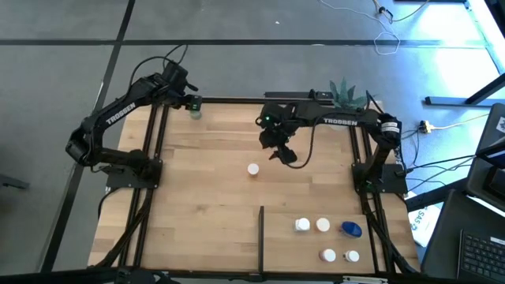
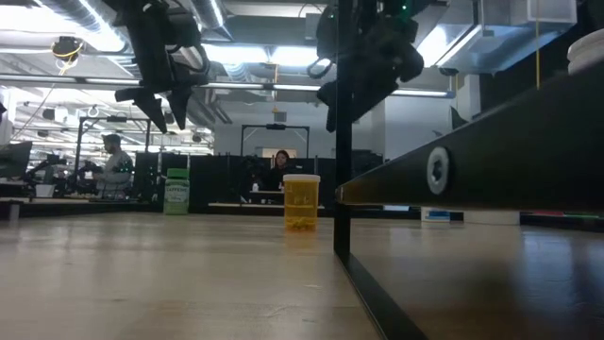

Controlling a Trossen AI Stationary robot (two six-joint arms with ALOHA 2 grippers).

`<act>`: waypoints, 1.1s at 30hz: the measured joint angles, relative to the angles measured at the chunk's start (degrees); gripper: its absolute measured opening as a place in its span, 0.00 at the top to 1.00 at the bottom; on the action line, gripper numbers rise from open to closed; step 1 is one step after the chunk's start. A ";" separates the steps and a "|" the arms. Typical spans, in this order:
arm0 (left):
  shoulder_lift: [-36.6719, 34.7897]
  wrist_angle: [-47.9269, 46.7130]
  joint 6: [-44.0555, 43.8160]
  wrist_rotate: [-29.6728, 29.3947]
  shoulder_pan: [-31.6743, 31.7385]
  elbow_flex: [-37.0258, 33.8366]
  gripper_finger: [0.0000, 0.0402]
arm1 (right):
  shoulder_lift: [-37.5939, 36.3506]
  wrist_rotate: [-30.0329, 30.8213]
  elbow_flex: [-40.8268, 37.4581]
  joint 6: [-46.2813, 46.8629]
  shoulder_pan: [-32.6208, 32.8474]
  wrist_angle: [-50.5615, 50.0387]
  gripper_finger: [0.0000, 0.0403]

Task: Pick and place medicine bottles onto shelf by color
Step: Put the orange pill bottle onto the shelf

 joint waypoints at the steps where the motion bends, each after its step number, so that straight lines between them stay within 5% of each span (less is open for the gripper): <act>1: 0.00 0.03 0.02 0.00 0.00 0.00 0.53 | 0.00 0.00 -0.39 0.00 0.33 0.59 0.40; 16: 0.00 0.03 7.83 5.83 -0.04 0.00 0.53 | -0.02 -0.02 -3.48 -1.46 3.31 10.94 0.40; 33: 0.00 -6.97 63.59 32.17 -1.49 0.00 0.53 | -0.02 0.03 -3.45 -1.42 3.31 10.99 0.40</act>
